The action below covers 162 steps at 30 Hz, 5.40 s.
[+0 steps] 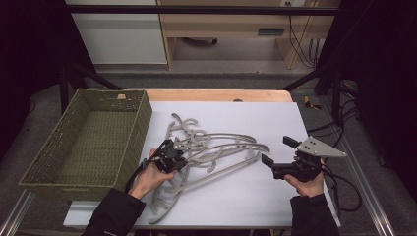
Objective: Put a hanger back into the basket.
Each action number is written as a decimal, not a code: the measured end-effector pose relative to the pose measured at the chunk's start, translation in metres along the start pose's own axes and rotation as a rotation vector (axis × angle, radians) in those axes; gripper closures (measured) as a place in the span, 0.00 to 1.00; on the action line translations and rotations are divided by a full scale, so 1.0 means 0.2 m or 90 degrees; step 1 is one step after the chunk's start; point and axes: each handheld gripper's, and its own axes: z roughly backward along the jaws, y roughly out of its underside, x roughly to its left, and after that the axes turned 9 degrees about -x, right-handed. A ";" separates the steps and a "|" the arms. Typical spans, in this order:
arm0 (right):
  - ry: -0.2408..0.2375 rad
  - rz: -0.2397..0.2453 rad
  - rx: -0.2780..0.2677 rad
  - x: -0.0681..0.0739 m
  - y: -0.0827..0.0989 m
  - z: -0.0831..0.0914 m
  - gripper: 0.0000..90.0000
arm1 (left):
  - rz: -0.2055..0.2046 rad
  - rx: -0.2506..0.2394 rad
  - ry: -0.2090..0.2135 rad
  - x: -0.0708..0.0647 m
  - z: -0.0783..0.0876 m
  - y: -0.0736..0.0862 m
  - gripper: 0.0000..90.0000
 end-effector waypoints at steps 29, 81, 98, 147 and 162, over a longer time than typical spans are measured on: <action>-0.005 0.001 -0.007 -0.01 -0.01 0.02 0.03 | 0.015 -0.264 0.010 -0.06 0.50 -0.11 0.91; 0.008 -0.011 -0.001 -0.03 0.00 0.01 0.03 | 0.096 -0.387 -0.246 0.66 1.29 0.34 0.91; 0.010 -0.012 0.006 -0.04 0.01 0.00 0.03 | 0.139 -0.354 -0.278 0.87 1.35 0.63 0.91; 0.010 -0.014 0.008 -0.03 0.02 -0.01 0.03 | 0.222 -0.029 -0.261 1.00 1.05 0.75 0.83; 0.010 -0.019 0.003 -0.04 0.01 0.01 0.03 | 0.173 -0.214 -0.248 0.79 1.15 0.52 0.46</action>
